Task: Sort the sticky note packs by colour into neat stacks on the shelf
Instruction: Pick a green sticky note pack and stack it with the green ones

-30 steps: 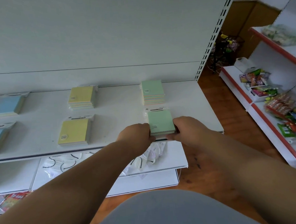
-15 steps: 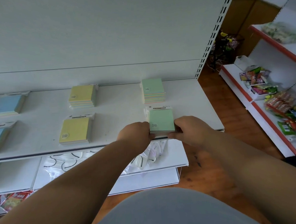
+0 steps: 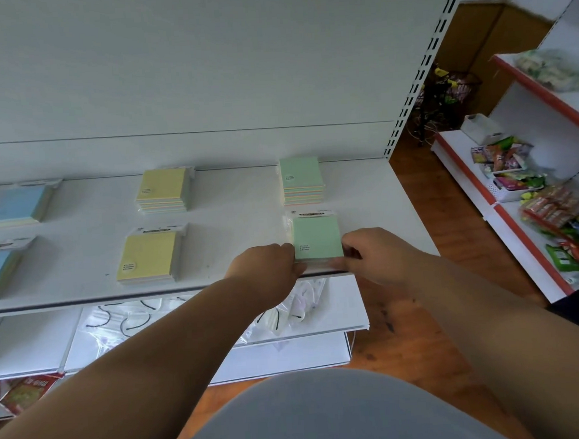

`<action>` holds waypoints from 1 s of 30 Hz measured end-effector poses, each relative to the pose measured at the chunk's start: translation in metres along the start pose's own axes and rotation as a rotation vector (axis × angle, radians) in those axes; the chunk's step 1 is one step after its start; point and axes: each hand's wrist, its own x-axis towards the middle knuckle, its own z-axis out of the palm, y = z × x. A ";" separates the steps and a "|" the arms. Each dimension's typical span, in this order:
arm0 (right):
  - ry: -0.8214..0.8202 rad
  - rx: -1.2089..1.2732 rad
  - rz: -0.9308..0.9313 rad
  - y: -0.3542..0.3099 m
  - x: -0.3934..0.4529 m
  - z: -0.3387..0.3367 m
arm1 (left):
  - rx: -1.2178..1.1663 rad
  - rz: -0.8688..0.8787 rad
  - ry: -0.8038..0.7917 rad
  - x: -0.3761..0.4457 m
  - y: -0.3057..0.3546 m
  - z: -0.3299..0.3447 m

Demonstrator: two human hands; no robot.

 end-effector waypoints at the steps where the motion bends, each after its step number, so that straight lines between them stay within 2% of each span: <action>1: -0.004 -0.017 -0.004 0.000 0.000 0.000 | 0.006 0.000 0.003 0.000 0.000 0.000; 12: 0.004 -0.252 -0.021 -0.004 -0.001 0.000 | 0.027 -0.018 0.001 0.001 0.003 0.002; 20: 0.101 -0.080 0.056 -0.003 -0.007 0.019 | 0.009 -0.029 -0.025 0.002 0.003 0.003; 30: 0.112 -0.065 0.085 -0.004 -0.006 0.022 | 0.001 -0.028 -0.009 0.002 0.005 0.003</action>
